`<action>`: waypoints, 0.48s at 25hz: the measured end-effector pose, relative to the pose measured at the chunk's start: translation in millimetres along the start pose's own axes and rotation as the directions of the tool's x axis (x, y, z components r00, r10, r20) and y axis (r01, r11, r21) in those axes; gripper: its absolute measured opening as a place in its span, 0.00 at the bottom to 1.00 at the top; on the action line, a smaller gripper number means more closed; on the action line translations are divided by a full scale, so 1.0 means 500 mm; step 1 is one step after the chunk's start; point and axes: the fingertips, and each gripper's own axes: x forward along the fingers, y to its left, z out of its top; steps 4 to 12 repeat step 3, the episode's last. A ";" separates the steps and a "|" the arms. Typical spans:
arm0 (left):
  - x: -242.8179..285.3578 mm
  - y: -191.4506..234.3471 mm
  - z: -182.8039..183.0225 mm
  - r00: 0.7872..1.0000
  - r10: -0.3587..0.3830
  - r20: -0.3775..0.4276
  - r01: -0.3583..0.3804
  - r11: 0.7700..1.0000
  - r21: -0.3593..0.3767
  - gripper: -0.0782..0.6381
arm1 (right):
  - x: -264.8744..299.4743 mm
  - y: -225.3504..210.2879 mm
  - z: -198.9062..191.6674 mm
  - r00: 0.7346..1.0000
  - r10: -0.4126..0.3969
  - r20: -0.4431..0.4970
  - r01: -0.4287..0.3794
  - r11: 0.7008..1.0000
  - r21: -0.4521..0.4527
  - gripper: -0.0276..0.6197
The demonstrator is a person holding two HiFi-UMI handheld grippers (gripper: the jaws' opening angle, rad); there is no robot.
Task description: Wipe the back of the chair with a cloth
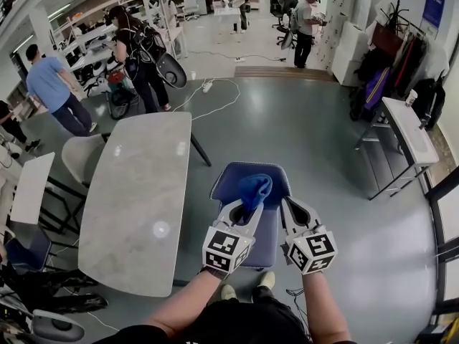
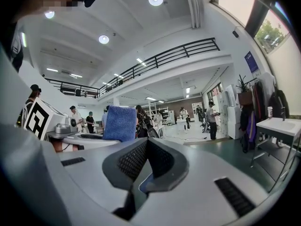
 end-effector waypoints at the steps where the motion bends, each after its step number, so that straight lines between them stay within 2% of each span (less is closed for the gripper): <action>1: -0.002 -0.001 0.002 1.000 0.001 0.001 -0.001 1.000 -0.003 0.19 | -0.002 0.002 0.004 1.000 0.000 0.001 0.000 1.000 -0.001 0.06; 12: -0.006 -0.003 0.008 1.000 0.002 0.004 -0.002 1.000 -0.009 0.19 | -0.005 0.007 0.011 1.000 0.001 0.002 -0.001 1.000 -0.003 0.06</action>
